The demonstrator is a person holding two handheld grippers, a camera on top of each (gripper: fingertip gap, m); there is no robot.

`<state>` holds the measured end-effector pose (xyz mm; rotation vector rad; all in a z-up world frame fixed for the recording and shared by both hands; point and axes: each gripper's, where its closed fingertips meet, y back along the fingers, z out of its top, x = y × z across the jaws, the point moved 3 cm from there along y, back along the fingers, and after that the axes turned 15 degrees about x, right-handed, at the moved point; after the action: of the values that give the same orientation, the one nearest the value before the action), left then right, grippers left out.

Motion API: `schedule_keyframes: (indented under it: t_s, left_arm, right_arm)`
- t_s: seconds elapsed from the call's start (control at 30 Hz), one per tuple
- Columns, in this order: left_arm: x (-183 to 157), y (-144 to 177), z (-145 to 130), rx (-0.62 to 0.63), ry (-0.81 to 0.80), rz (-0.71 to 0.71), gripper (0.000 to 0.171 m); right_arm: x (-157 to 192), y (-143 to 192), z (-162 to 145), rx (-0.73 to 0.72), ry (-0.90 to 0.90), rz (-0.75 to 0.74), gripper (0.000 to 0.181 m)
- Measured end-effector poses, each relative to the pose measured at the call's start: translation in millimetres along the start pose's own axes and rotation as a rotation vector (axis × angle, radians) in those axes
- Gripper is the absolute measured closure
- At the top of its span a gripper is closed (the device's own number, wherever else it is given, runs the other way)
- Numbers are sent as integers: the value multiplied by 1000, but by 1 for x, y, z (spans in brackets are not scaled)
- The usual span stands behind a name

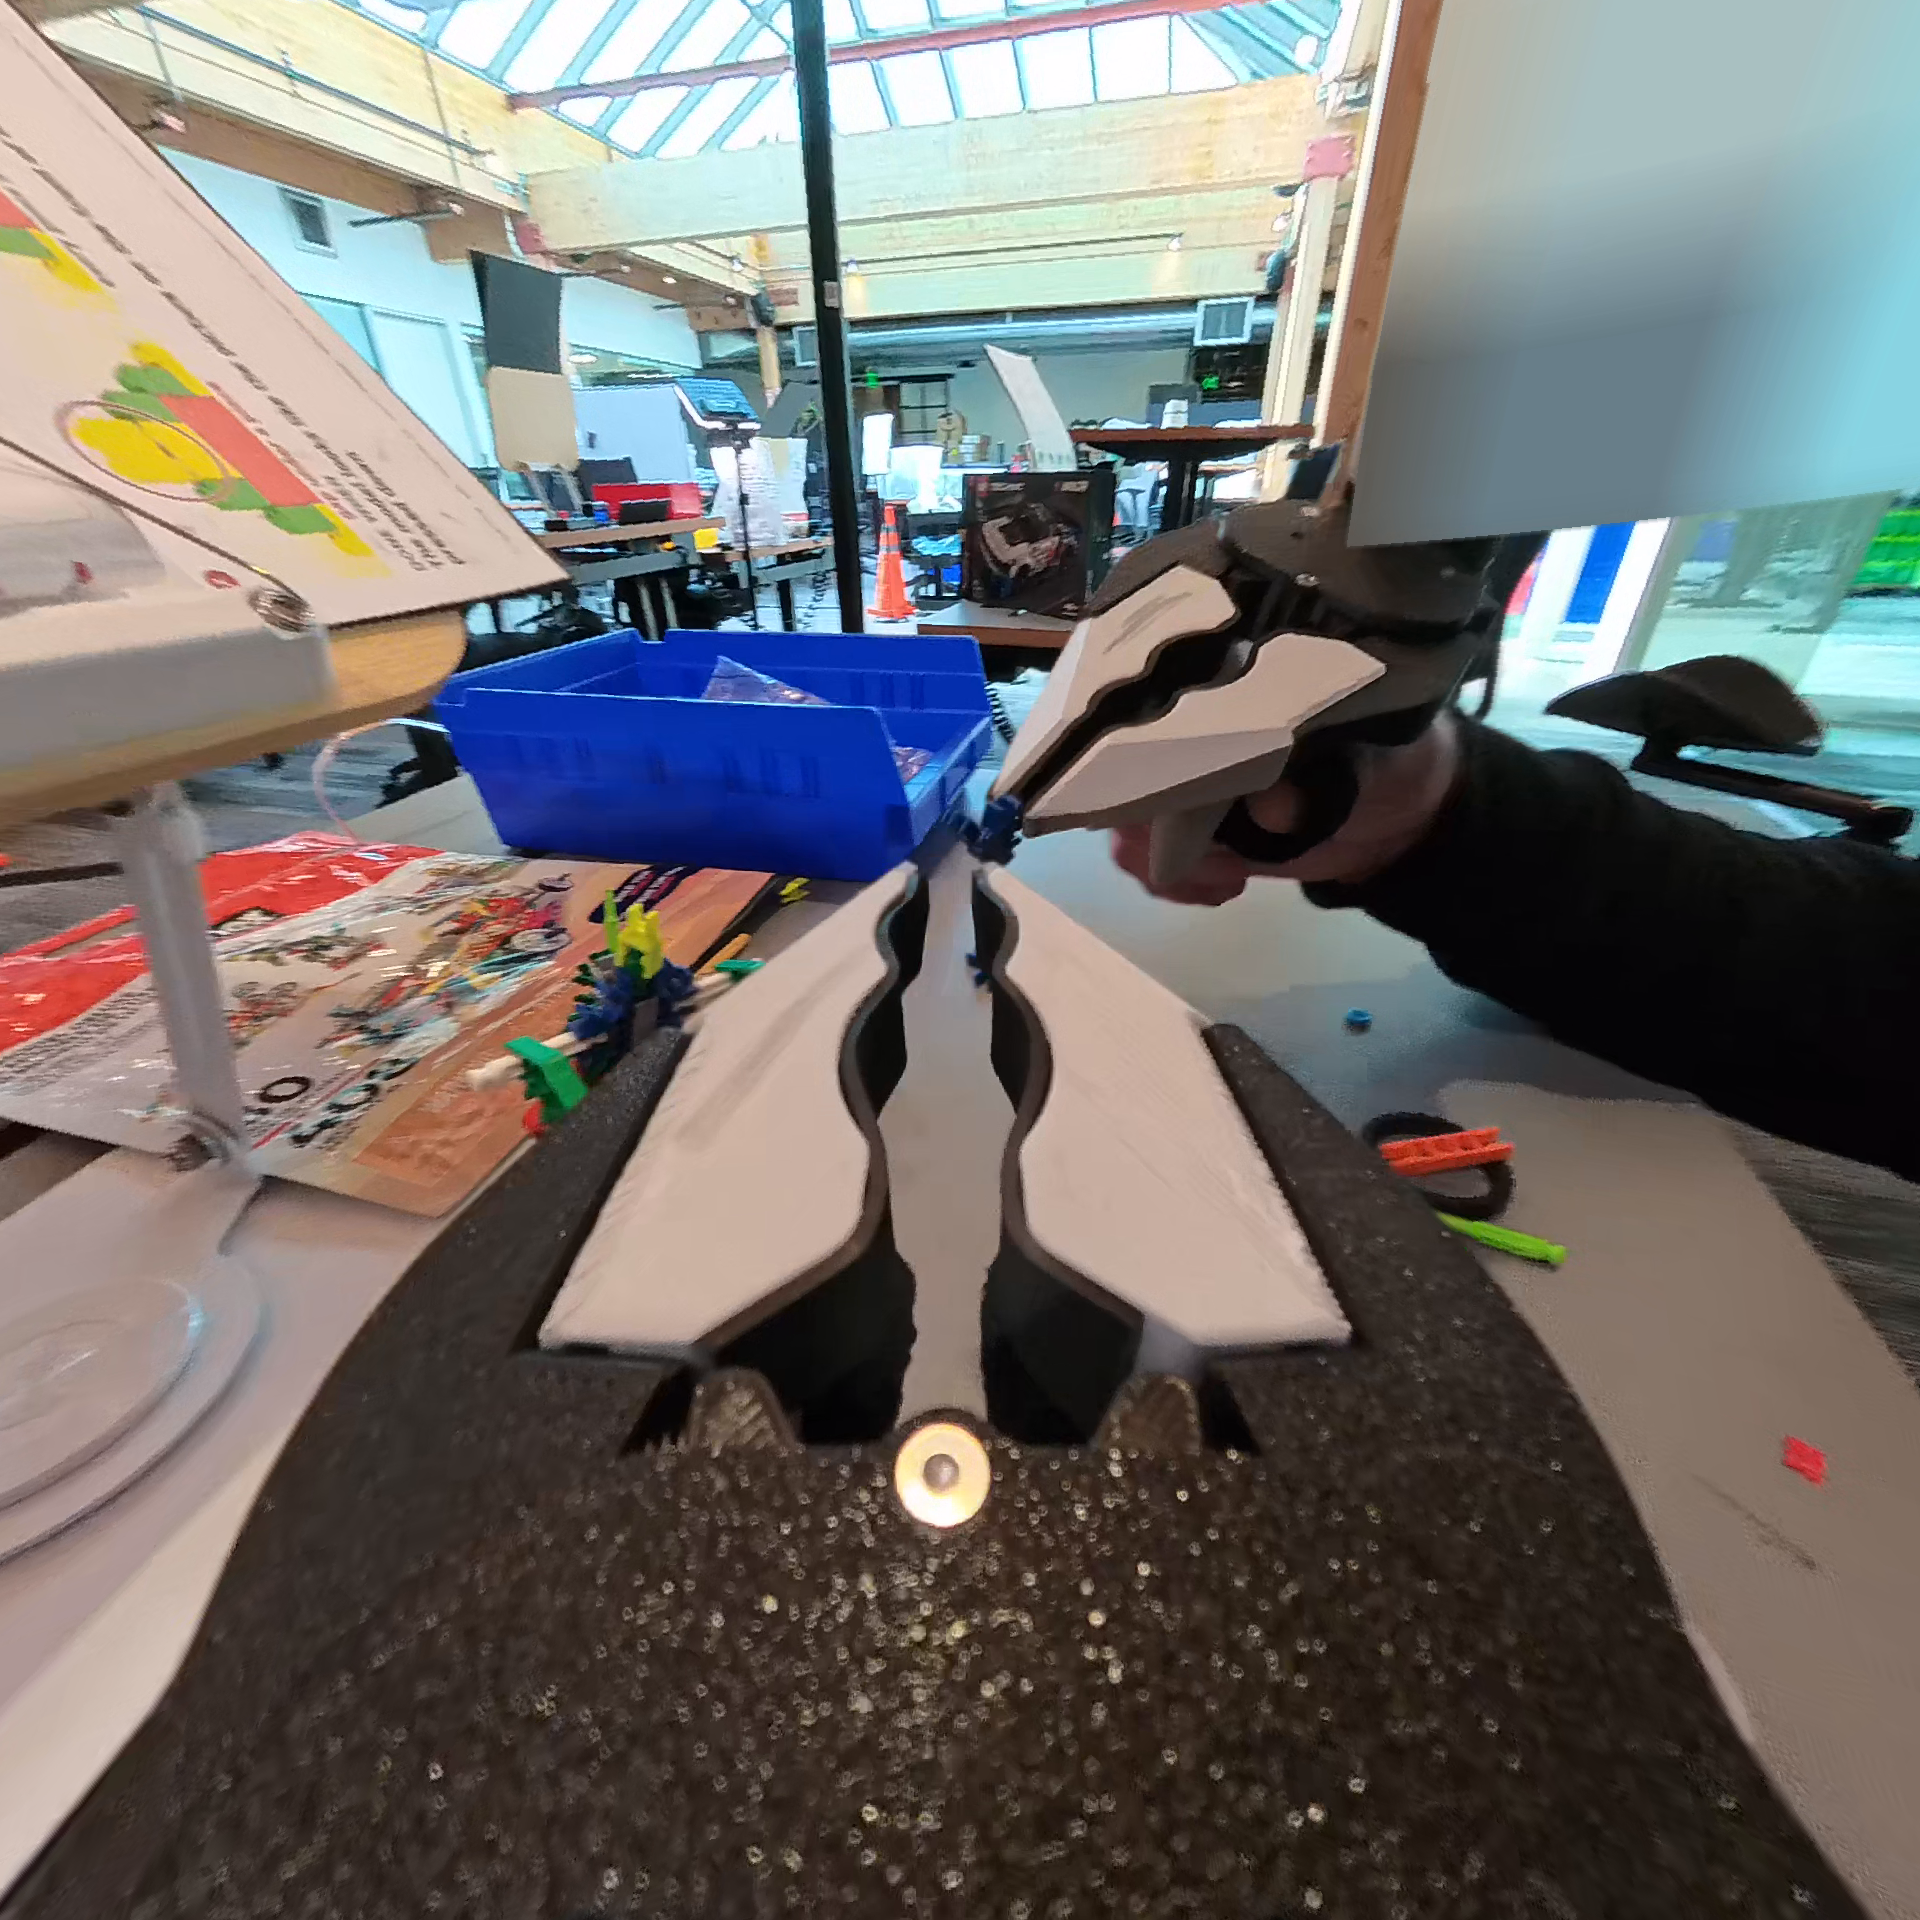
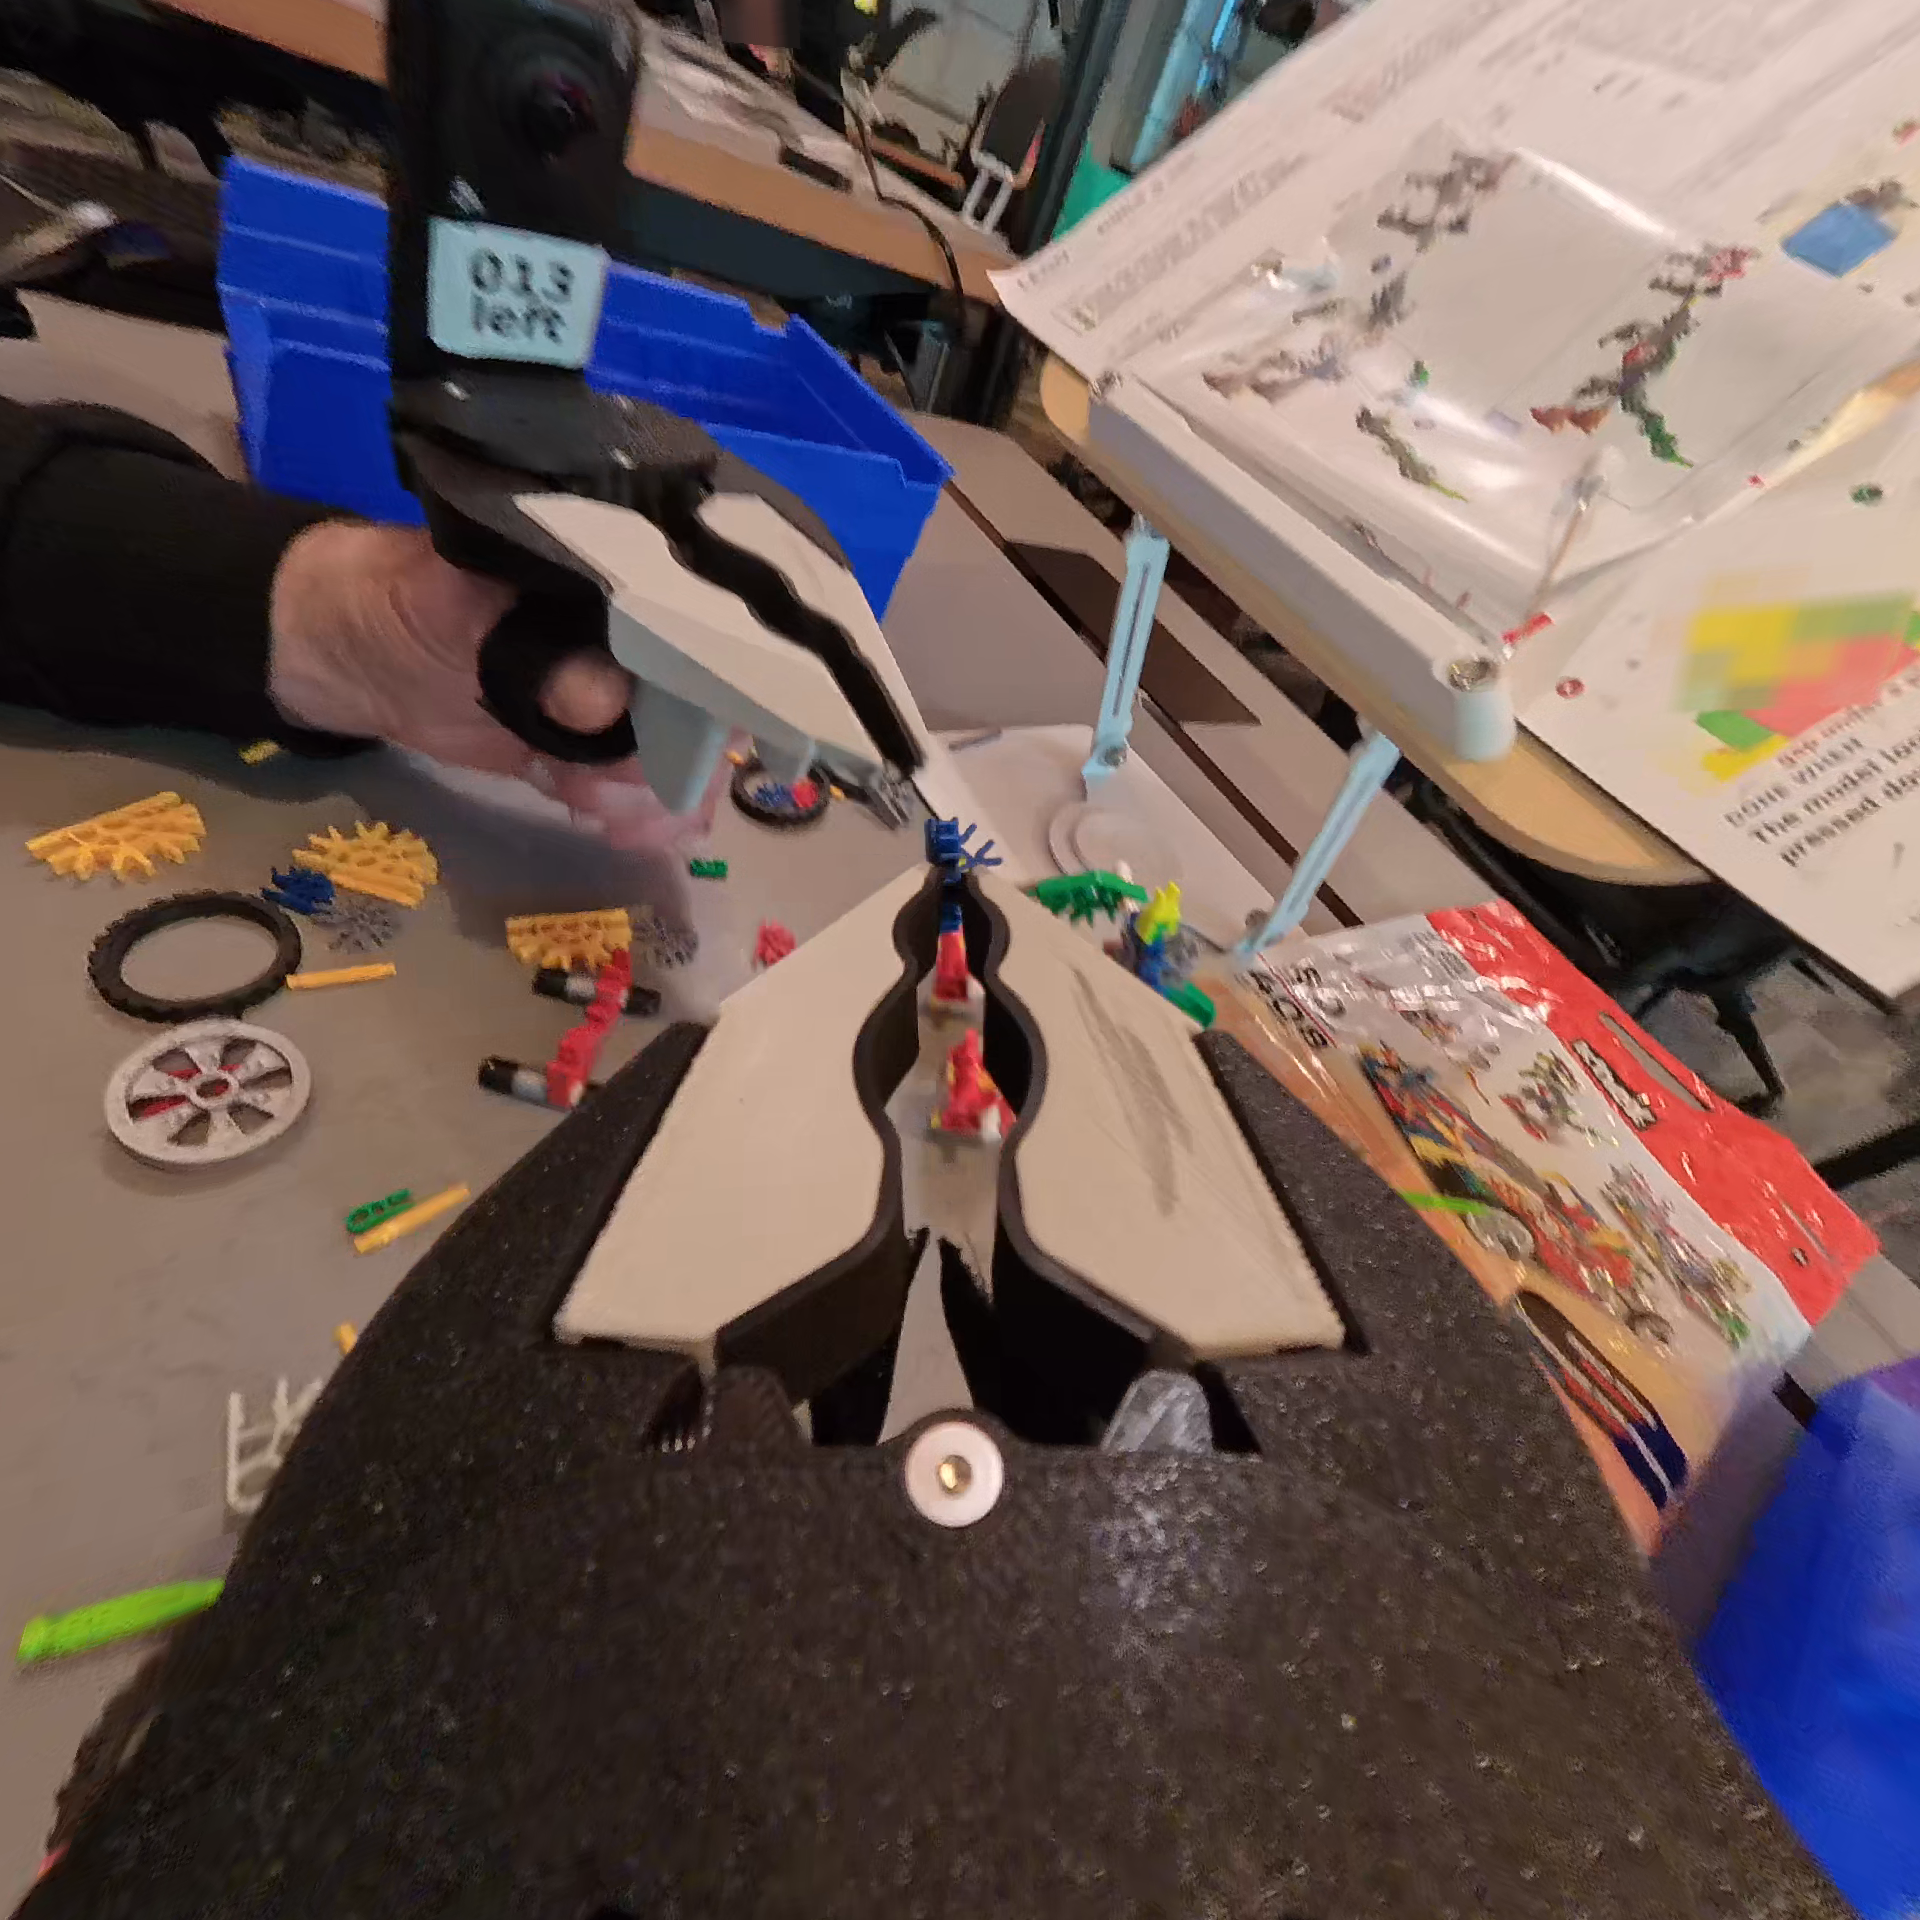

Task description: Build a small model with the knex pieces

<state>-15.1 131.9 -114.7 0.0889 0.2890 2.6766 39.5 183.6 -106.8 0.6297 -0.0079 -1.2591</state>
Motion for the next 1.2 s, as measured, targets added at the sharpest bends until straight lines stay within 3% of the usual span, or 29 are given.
schedule_keyframes:
  t_s: [0.3, 0.53, 0.7, 0.83, 1.0, 1.2]
  left_arm:
    - [9, -5, -11, 79, -13, 62, 162]
    - [2, -14, -18, 124, -35, 45, 161]
    - [3, -14, -19, 129, -31, 46, 161]
    - [2, -15, -19, 131, -35, 47, 160]
    - [6, -14, -17, 117, -36, 70, 160]
    - [8, -15, -19, 119, -31, 80, 160]
  right_arm:
    - [-6, 5, -86, 488, -2, 83, 179]
    - [12, -3, -128, 707, -49, 214, 178]
    - [13, -5, -127, 693, -60, 223, 167]
    - [4, 1, -114, 595, -101, 214, 166]
    - [-41, 2, -103, 480, -214, 25, 167]
    - [-63, -25, -123, 628, -142, -57, 162]
